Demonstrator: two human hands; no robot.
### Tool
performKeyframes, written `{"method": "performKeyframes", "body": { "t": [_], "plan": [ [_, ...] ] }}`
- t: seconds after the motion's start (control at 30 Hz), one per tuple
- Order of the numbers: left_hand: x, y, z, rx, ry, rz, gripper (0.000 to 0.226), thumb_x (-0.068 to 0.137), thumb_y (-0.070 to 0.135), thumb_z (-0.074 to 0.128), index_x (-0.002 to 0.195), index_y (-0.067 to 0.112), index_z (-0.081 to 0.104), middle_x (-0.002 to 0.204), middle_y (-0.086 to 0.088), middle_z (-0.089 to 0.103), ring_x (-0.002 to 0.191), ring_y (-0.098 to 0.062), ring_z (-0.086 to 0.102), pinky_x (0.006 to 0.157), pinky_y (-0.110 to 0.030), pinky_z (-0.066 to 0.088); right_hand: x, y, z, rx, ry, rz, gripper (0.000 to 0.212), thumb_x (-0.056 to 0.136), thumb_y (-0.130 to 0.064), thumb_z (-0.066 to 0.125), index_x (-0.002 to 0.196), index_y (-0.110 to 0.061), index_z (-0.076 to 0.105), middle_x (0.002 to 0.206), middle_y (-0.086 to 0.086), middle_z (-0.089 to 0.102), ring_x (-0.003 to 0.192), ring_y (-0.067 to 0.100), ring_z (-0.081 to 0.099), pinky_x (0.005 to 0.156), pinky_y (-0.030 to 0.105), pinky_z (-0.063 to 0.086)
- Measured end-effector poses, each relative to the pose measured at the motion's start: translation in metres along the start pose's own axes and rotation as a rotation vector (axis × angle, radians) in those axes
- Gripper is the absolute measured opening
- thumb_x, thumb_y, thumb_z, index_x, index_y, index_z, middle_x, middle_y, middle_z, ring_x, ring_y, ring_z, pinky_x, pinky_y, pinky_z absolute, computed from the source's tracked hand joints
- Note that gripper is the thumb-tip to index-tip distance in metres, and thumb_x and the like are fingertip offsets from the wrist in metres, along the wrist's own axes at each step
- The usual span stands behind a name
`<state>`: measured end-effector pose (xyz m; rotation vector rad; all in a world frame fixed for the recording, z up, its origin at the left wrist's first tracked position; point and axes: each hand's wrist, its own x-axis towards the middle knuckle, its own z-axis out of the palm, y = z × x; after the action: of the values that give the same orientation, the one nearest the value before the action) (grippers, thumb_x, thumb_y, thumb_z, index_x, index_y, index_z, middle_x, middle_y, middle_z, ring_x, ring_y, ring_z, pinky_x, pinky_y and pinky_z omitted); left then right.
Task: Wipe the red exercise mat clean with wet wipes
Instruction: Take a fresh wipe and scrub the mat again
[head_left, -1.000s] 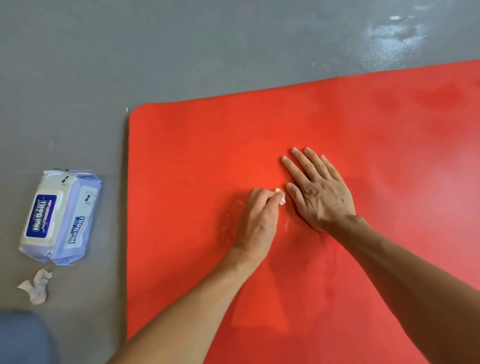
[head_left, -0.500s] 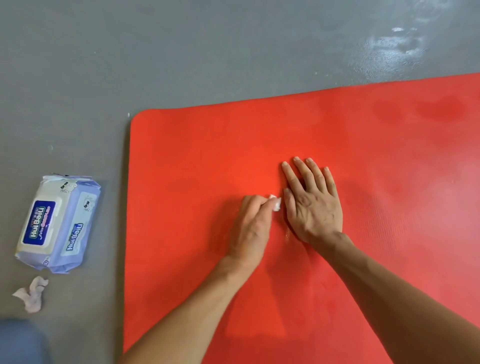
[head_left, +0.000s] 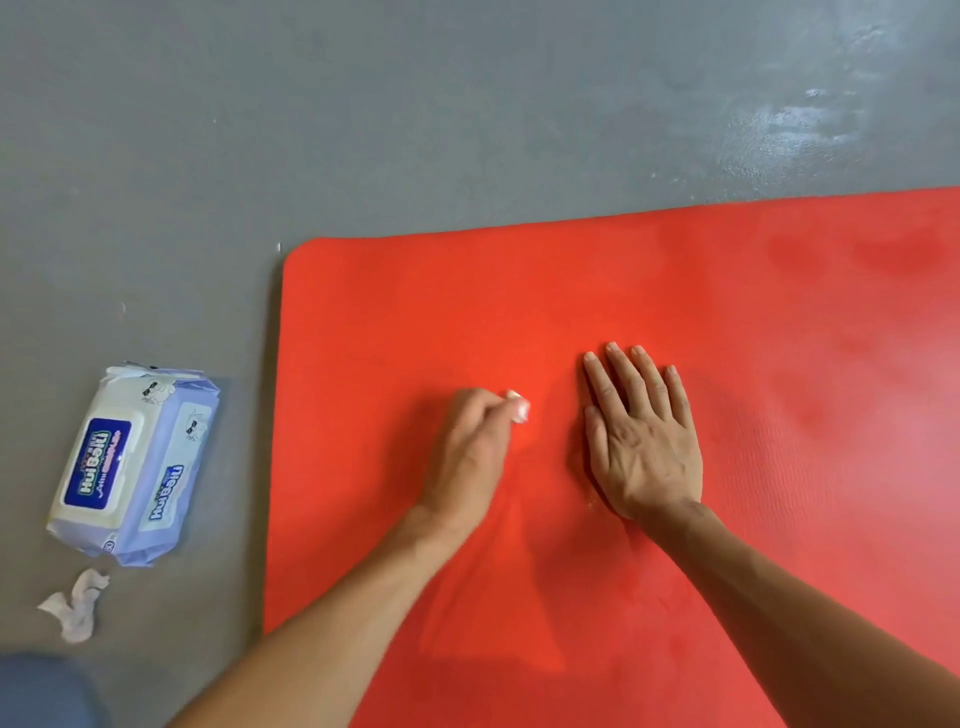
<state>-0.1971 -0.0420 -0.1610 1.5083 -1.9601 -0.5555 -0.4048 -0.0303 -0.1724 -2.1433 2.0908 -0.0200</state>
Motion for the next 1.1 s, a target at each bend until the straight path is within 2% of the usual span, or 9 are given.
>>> {"method": "performKeyframes", "body": {
  "t": [0.17,0.33,0.4,0.57,0.67,0.77,0.87,0.93,1.1],
  "plan": [
    [0.065,-0.038,-0.009,0.202,0.245,-0.115,0.014,0.094,0.001,0.065,0.095,0.009,0.077,0.079,-0.009,0.059,0.083,-0.024,0.05,0.074,-0.043,0.045,0.001,0.001,0.001,0.006,0.006,0.001,0.059,0.106,-0.04,0.025,0.164,-0.029,0.019,0.169,-0.002,0.022,0.158,0.021,0.01,0.127,0.049,0.011],
    [0.001,0.027,0.017,-0.014,-0.119,0.195,0.013,0.102,0.004,0.064,0.098,0.007,0.076,0.088,-0.002,0.06,0.088,-0.021,0.058,0.083,-0.032,0.052,0.001,0.003,0.0,0.0,-0.004,0.001,0.06,0.106,-0.041,0.025,0.164,-0.029,0.018,0.17,-0.002,0.021,0.158,0.02,0.009,0.127,0.049,0.011],
    [-0.002,0.01,-0.004,0.005,-0.15,0.247,0.012,0.103,0.006,0.065,0.1,0.007,0.076,0.089,-0.002,0.061,0.087,-0.022,0.06,0.081,-0.034,0.053,0.002,0.002,-0.001,0.004,-0.007,0.004,0.06,0.105,-0.041,0.025,0.164,-0.029,0.018,0.17,-0.001,0.021,0.158,0.02,0.009,0.127,0.049,0.012],
    [0.079,-0.063,-0.043,0.256,0.17,-0.076,0.016,0.099,0.005,0.062,0.1,0.005,0.078,0.082,-0.01,0.06,0.082,-0.029,0.057,0.075,-0.045,0.05,0.002,0.0,-0.002,0.0,-0.004,0.01,0.06,0.105,-0.041,0.026,0.164,-0.029,0.019,0.169,-0.001,0.023,0.158,0.021,0.01,0.127,0.049,0.011],
    [0.083,-0.03,-0.015,0.104,0.136,-0.231,0.021,0.101,0.008,0.055,0.099,0.005,0.075,0.093,-0.007,0.063,0.089,-0.006,0.052,0.083,-0.028,0.048,0.002,0.001,-0.001,0.009,0.014,0.008,0.06,0.104,-0.041,0.03,0.163,-0.029,0.023,0.168,-0.001,0.026,0.158,0.022,0.013,0.127,0.05,0.013],
    [0.027,0.025,0.012,-0.025,-0.082,0.026,0.014,0.104,0.008,0.062,0.1,0.009,0.075,0.091,-0.001,0.061,0.091,-0.012,0.057,0.086,-0.03,0.05,0.003,0.002,0.0,0.027,0.033,0.005,0.06,0.104,-0.04,0.033,0.162,-0.028,0.026,0.167,0.0,0.028,0.157,0.022,0.016,0.126,0.05,0.015],
    [-0.004,0.013,-0.002,-0.018,-0.177,0.153,0.013,0.104,0.011,0.064,0.104,0.01,0.077,0.092,0.0,0.063,0.094,-0.012,0.058,0.088,-0.031,0.051,0.003,0.001,-0.002,0.036,0.033,0.006,0.06,0.104,-0.04,0.033,0.162,-0.028,0.026,0.167,0.0,0.028,0.157,0.022,0.017,0.127,0.05,0.015],
    [0.019,-0.018,-0.022,0.068,-0.091,0.058,0.018,0.105,0.016,0.06,0.1,0.011,0.077,0.09,0.0,0.063,0.093,-0.008,0.051,0.085,-0.037,0.051,0.002,0.0,-0.002,0.029,0.036,0.003,0.061,0.103,-0.04,0.033,0.162,-0.028,0.027,0.167,0.0,0.029,0.157,0.022,0.016,0.127,0.05,0.014],
    [0.095,-0.035,-0.005,0.203,0.199,-0.131,0.016,0.095,0.0,0.061,0.097,0.004,0.077,0.081,-0.011,0.06,0.082,-0.029,0.055,0.073,-0.046,0.049,0.004,0.001,0.0,0.03,0.051,0.004,0.061,0.103,-0.04,0.035,0.162,-0.028,0.029,0.166,0.0,0.03,0.157,0.023,0.018,0.126,0.05,0.016]
  ]
}}
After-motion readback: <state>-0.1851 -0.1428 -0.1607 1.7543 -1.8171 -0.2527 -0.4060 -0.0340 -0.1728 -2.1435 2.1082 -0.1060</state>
